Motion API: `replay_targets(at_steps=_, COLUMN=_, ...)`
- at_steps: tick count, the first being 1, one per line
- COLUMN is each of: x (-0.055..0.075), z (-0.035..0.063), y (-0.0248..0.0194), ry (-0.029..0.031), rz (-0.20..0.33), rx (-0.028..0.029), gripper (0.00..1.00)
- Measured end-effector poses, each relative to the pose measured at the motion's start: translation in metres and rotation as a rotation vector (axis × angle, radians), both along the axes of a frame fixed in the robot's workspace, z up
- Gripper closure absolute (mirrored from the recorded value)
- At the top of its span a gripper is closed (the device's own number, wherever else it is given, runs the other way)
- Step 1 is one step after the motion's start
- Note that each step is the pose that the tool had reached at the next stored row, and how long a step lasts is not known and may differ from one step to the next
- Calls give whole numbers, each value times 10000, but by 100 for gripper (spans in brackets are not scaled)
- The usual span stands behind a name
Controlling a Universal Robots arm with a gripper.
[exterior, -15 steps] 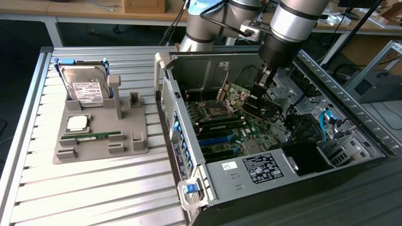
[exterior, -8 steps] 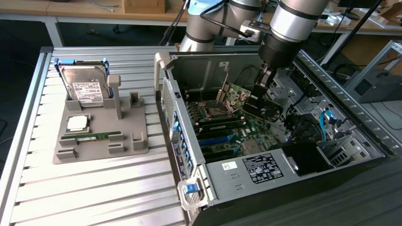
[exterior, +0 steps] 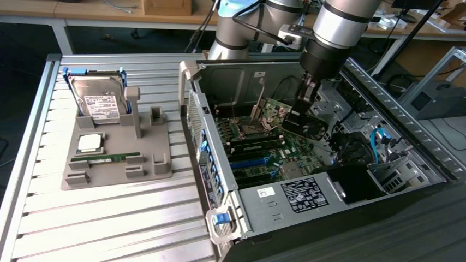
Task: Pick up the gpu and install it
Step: 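Insert the gpu into the slot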
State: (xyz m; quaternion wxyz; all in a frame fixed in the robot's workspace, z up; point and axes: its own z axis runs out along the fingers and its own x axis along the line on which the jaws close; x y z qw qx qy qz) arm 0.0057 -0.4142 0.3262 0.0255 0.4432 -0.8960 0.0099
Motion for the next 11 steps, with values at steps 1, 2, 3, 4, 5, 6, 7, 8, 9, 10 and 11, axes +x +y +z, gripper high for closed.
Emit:
replay_targets(at_steps=1, x=0, z=0, y=0, ry=0, rz=80, rx=0, gripper=73)
replay_targets(at_steps=2, x=0, z=0, y=0, ry=0, rz=142, rx=0, gripper=73)
replay_targets(at_steps=3, x=0, z=0, y=0, ry=1, rz=190, rx=-1, gripper=73)
replay_targets(at_steps=4, x=0, z=0, y=0, ry=0, rz=270, rx=0, gripper=73)
replay_targets(at_steps=5, x=0, z=0, y=0, ry=0, rz=362, rx=0, gripper=73)
replay_targets(at_steps=6, x=0, z=0, y=0, ry=0, rz=429, rx=-1, gripper=73)
replay_targets(at_steps=7, x=0, z=0, y=0, ry=0, rz=498, rx=0, gripper=73)
replay_targets(at_steps=8, x=0, z=0, y=0, ry=0, rz=541, rx=0, gripper=73)
replay_targets(at_steps=9, x=0, z=0, y=0, ry=0, rz=596, rx=0, gripper=73)
replay_targets(at_steps=10, x=0, z=0, y=0, ry=0, rz=638, rx=0, gripper=73)
replay_targets(at_steps=11, x=0, z=0, y=0, ry=0, rz=679, rx=-1, gripper=73)
